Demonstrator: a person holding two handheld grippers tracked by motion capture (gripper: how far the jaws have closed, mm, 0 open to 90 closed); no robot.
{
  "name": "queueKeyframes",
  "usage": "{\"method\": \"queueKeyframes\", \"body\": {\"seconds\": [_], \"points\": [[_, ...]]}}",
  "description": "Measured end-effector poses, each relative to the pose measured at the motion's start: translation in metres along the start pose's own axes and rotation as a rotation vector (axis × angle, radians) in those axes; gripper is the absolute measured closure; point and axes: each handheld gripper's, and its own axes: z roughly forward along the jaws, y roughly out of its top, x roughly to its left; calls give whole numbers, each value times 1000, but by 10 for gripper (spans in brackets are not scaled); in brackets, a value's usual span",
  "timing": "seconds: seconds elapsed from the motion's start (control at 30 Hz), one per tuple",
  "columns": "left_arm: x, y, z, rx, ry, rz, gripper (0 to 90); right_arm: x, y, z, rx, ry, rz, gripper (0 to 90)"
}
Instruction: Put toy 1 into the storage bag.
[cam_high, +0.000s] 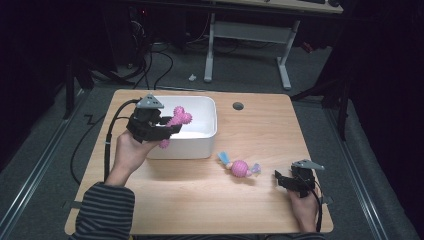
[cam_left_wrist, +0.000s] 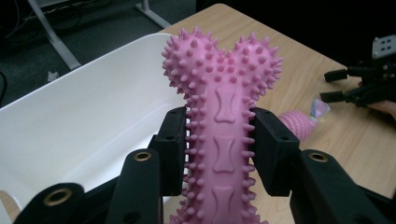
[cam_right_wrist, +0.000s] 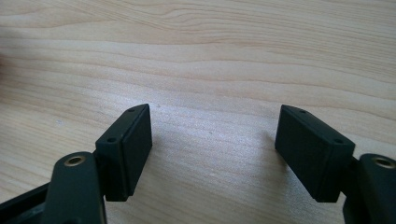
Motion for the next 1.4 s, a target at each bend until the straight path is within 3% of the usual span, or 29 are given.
{"method": "queueKeyframes", "body": {"seconds": [0.37, 0.97, 1.4], "points": [[21, 3, 20, 11, 34, -29, 586, 0, 0, 0, 0, 1, 0, 274], [36, 7, 60, 77, 112, -24, 581, 0, 0, 0, 1, 1, -3, 274], [40, 1, 70, 123, 127, -39, 576, 0, 0, 0, 1, 2, -2, 274]]}}
